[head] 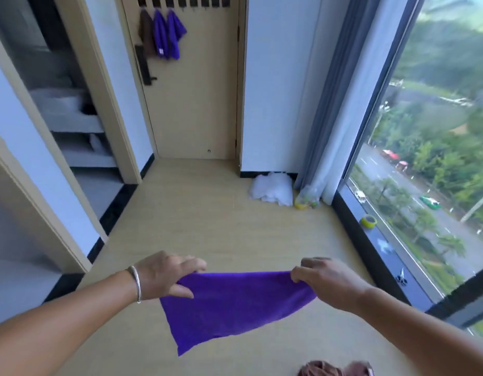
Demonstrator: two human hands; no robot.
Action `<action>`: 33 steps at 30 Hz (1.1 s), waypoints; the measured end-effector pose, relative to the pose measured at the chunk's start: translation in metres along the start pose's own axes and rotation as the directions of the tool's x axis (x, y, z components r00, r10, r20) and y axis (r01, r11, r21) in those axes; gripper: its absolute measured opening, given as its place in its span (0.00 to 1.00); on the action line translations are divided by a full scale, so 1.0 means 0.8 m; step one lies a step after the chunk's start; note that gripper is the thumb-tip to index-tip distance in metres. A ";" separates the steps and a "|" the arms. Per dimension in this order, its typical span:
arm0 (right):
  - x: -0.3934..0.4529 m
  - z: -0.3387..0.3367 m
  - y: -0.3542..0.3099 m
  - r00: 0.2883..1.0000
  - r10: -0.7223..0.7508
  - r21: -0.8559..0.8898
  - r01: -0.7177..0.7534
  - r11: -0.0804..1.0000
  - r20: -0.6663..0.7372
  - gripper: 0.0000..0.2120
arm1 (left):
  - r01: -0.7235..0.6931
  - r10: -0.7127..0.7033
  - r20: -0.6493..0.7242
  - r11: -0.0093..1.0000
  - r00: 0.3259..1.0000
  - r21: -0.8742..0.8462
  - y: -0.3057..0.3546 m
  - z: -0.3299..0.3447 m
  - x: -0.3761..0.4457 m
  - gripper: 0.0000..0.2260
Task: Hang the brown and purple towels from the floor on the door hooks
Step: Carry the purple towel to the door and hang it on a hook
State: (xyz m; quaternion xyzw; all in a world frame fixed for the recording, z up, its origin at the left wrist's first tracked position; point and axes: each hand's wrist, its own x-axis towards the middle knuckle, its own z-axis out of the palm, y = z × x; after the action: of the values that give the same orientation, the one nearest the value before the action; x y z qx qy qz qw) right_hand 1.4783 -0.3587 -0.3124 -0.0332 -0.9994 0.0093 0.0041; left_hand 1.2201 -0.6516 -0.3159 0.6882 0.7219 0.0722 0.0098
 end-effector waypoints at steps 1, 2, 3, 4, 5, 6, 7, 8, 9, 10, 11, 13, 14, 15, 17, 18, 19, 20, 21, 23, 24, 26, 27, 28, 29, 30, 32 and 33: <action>-0.004 -0.042 -0.002 0.998 -0.017 -0.008 0.017 1.000 -0.062 0.17 | 0.079 -0.079 -0.015 0.997 0.997 -0.012 0.005 -0.038 -0.002 0.20; -0.006 -0.080 -0.005 0.993 -0.039 0.007 0.040 0.999 -0.116 0.18 | 0.128 -0.129 -0.057 0.992 0.990 -0.015 0.009 -0.073 -0.003 0.20; -0.007 -0.112 -0.009 0.984 -0.058 0.026 0.063 0.998 -0.168 0.16 | 0.164 -0.165 -0.097 0.986 0.981 -0.022 0.012 -0.105 -0.003 0.19; -0.007 -0.142 -0.013 0.976 -0.058 0.048 0.069 0.996 -0.211 0.14 | 0.194 -0.197 -0.125 0.980 0.972 -0.034 0.015 -0.135 -0.003 0.17; -0.006 -0.175 -0.019 0.965 -0.041 0.065 0.060 0.996 -0.258 0.11 | 0.217 -0.219 -0.151 0.976 0.964 -0.030 0.020 -0.171 -0.003 0.14; -0.003 -0.205 -0.023 0.957 -0.011 0.075 0.035 0.997 -0.290 0.08 | 0.239 -0.238 -0.171 0.971 0.956 -0.019 0.023 -0.203 -0.003 0.12; 0.001 -0.229 -0.027 0.952 0.018 0.082 0.008 0.997 -0.305 0.07 | 0.257 -0.254 -0.194 0.966 0.948 -0.012 0.026 -0.231 -0.002 0.10; 0.006 -0.255 -0.033 0.948 0.041 0.091 -0.013 0.996 -0.315 0.08 | 0.275 -0.270 -0.224 0.961 0.936 -0.011 0.029 -0.259 -0.002 0.09; 0.010 -0.282 -0.039 0.941 0.065 0.105 -0.031 0.994 -0.332 0.09 | 0.297 -0.290 -0.256 0.955 0.922 -0.013 0.033 -0.289 -0.005 0.07; 0.014 -0.306 -0.045 0.930 0.095 0.129 -0.052 0.990 -0.354 0.08 | 0.319 -0.313 -0.285 0.947 0.906 -0.025 0.036 -0.316 -0.007 0.06; 0.019 -0.328 -0.051 0.916 0.122 0.153 -0.068 0.986 -0.382 0.07 | 0.338 -0.335 -0.307 0.940 0.891 -0.045 0.039 -0.341 -0.010 0.04; 0.026 -0.368 -0.062 0.892 0.170 0.186 -0.099 0.978 -0.419 0.07 | 0.358 -0.372 -0.333 0.928 0.866 -0.104 0.044 -0.385 -0.015 0.05; 0.026 -0.388 -0.068 0.884 0.181 0.194 -0.105 0.975 -0.431 0.09 | 0.367 -0.388 -0.353 0.921 0.851 -0.127 0.047 -0.406 -0.019 0.05; 0.025 -0.405 -0.073 0.878 0.188 0.202 -0.108 0.974 -0.439 0.12 | 0.378 -0.404 -0.372 0.915 0.836 -0.144 0.048 -0.424 -0.023 0.05; 0.023 -0.440 -0.081 0.869 0.186 0.198 -0.104 0.975 -0.459 0.16 | 0.378 -0.408 -0.420 0.912 0.811 -0.159 0.050 -0.458 -0.032 0.05; 0.022 -0.455 -0.084 0.864 0.179 0.186 -0.101 0.977 -0.470 0.18 | 0.370 -0.402 -0.442 0.915 0.802 -0.162 0.051 -0.473 -0.036 0.05; 0.021 -0.472 -0.087 0.858 0.163 0.167 -0.092 0.982 -0.487 0.18 | 0.360 -0.394 -0.464 0.918 0.793 -0.164 0.053 -0.489 -0.040 0.05; 0.020 -0.488 -0.091 0.856 0.147 0.141 -0.087 0.986 -0.496 0.18 | 0.356 -0.388 -0.483 0.920 0.785 -0.162 0.055 -0.504 -0.045 0.04; 0.021 -0.502 -0.093 0.856 0.129 0.111 -0.084 0.990 -0.501 0.17 | 0.356 -0.383 -0.500 0.922 0.777 -0.153 0.056 -0.518 -0.049 0.04; 0.022 -0.528 -0.101 0.857 0.098 0.050 -0.084 0.995 -0.506 0.13 | 0.365 -0.370 -0.535 0.923 0.760 -0.120 0.058 -0.545 -0.053 0.04; 0.024 -0.541 -0.104 0.854 0.086 0.024 -0.085 0.996 -0.513 0.11 | 0.374 -0.366 -0.551 0.922 0.750 -0.105 0.059 -0.558 -0.055 0.04; 0.028 -0.562 -0.109 0.844 0.068 -0.009 -0.085 0.996 -0.532 0.08 | 0.388 -0.359 -0.568 0.919 0.740 -0.074 0.059 -0.579 -0.056 0.05; 0.030 -0.571 -0.111 0.837 0.060 -0.022 -0.085 0.996 -0.543 0.07 | 0.389 -0.350 -0.572 0.919 0.742 -0.058 0.058 -0.588 -0.057 0.05; 0.032 -0.578 -0.114 0.831 0.055 -0.037 -0.091 0.995 -0.554 0.05 | 0.389 -0.342 -0.574 0.920 0.744 -0.044 0.057 -0.595 -0.058 0.05; 0.034 -0.584 -0.117 0.824 0.050 -0.056 -0.098 0.994 -0.564 0.02 | 0.390 -0.335 -0.575 0.920 0.747 -0.029 0.055 -0.601 -0.059 0.05; 0.036 -0.589 -0.120 0.820 0.042 -0.076 -0.103 0.992 -0.570 0.02 | 0.390 -0.326 -0.575 0.921 0.750 -0.014 0.053 -0.606 -0.061 0.05; 0.044 -0.593 -0.125 0.823 0.031 -0.110 -0.113 0.988 -0.567 0.04 | 0.388 -0.314 -0.567 0.922 0.761 0.011 0.045 -0.612 -0.063 0.06; 0.049 -0.595 -0.126 0.826 0.030 -0.123 -0.120 0.985 -0.564 0.05 | 0.387 -0.311 -0.562 0.922 0.767 0.018 0.041 -0.613 -0.062 0.06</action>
State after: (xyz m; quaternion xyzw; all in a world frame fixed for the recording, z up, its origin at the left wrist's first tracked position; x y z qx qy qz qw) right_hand 1.4370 -0.4483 0.1656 -0.0740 -0.9499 -0.0775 0.2935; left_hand 1.1999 -0.7441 0.1692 0.4909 0.8124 0.2151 -0.2298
